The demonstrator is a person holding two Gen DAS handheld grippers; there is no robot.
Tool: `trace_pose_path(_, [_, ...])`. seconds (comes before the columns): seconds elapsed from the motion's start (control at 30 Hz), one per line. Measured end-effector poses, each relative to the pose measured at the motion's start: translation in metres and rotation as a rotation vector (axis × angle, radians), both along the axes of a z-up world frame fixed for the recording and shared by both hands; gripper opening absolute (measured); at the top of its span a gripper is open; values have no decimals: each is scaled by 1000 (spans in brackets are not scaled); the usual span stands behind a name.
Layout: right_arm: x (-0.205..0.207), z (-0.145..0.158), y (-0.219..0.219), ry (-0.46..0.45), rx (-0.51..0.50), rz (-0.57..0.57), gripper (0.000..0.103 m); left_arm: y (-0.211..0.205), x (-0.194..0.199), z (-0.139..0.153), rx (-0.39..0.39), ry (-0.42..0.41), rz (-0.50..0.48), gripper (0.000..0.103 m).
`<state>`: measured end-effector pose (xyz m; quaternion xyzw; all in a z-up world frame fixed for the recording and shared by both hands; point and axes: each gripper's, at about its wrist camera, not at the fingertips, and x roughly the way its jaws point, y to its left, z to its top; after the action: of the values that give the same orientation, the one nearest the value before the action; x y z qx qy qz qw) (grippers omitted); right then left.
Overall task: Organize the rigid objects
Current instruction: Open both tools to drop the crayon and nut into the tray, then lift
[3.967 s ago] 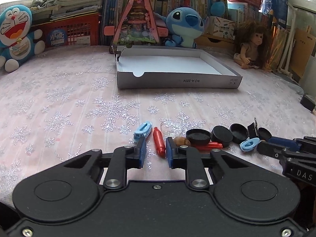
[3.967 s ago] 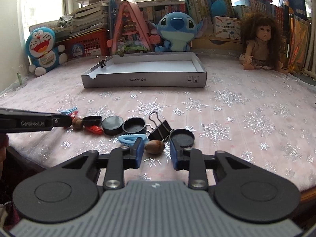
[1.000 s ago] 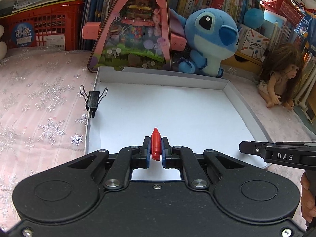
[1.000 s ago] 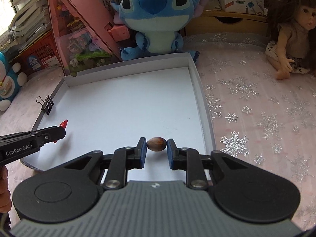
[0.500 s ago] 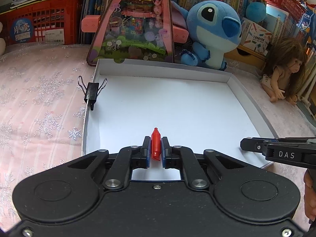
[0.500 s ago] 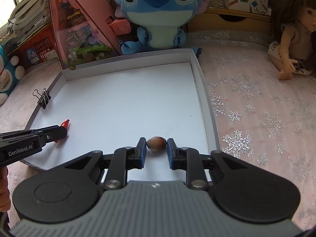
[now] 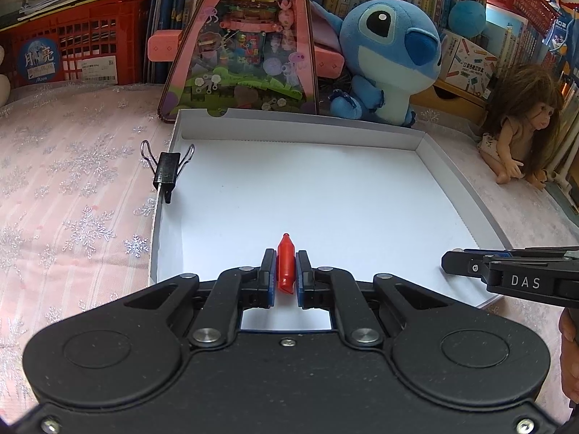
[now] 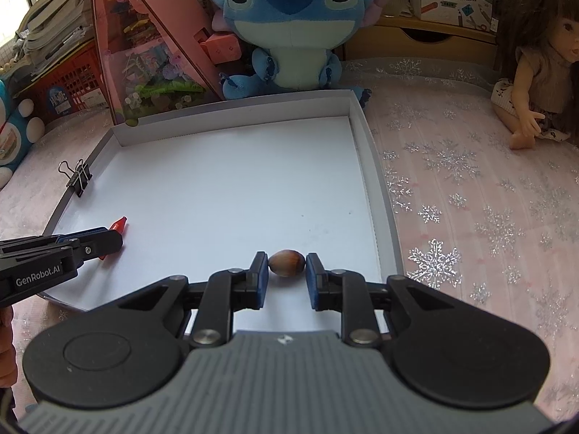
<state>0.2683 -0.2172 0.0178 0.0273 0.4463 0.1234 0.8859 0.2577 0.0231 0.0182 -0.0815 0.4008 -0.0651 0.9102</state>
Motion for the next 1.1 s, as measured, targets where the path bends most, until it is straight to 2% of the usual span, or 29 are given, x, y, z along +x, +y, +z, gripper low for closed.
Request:
trace_pose_path(0.07, [0, 0, 0, -4, -1, 2, 30, 0, 0, 0, -2, 0, 2, 10])
trace_pose_path(0.13, [-1, 0, 0, -10, -5, 3, 50, 1, -1, 1, -8, -2, -1, 14])
trace_pose_path(0.17, [-2, 1, 1, -14, -2, 5, 54, 1, -1, 1, -10, -2, -1, 16])
trace_pose_path(0.2, [-3, 1, 1, -18, -2, 2, 61, 1, -2, 2, -14, -1, -4, 20])
trace_pose_path(0.23, [-5, 2, 1, -27, -4, 1, 64, 1, -3, 3, -16, -3, -7, 27])
trace_pose_path(0.53, [-29, 17, -2, -140, -2, 36, 77, -5, -32, 23, 23, -103, -39, 56])
trace_pose_path(0.6, [-38, 21, -4, -167, 9, 43, 79, -7, -41, 26, 33, -122, -53, 60])
trace_pose_path(0.9, [-82, 31, -8, -272, 14, 95, 87, -11, -88, 29, 52, -176, -85, 63])
trace_pose_path(1.1, [-113, 30, -9, -324, 7, 114, 88, -16, -121, 25, 75, -192, -124, 63])
